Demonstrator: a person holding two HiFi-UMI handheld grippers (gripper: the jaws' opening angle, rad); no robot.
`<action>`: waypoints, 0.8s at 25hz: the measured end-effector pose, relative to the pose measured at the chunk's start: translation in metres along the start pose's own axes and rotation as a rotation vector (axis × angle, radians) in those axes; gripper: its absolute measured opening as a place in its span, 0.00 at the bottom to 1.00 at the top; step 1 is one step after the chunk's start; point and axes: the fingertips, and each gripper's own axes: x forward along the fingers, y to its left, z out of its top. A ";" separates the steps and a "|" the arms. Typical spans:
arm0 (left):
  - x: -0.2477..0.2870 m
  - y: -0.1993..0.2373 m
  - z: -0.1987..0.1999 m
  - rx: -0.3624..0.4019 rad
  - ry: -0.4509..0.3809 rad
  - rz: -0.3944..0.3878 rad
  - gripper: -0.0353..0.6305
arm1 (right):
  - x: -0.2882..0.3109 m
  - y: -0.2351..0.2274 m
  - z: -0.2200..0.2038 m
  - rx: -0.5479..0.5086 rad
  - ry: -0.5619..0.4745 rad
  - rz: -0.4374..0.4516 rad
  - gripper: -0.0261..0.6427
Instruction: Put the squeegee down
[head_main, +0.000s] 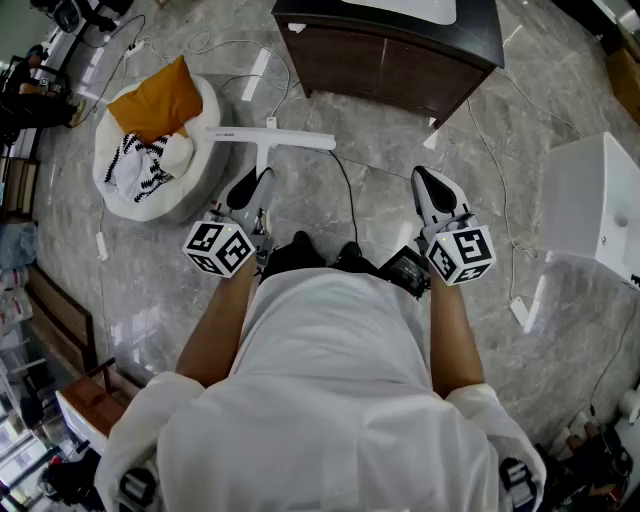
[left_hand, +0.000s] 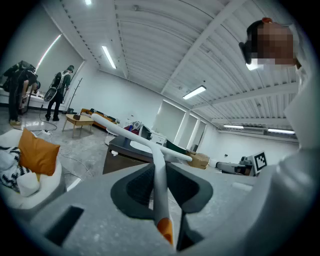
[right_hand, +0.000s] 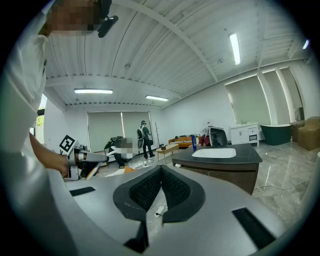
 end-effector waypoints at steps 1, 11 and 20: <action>0.000 0.000 -0.001 -0.004 0.000 -0.002 0.18 | 0.000 0.000 0.000 -0.003 -0.001 0.002 0.06; 0.000 -0.004 -0.003 -0.018 -0.001 -0.007 0.18 | -0.007 -0.004 0.002 0.006 -0.017 0.005 0.06; 0.001 -0.011 0.001 0.000 -0.008 -0.011 0.18 | -0.008 0.003 -0.007 0.025 -0.013 0.033 0.06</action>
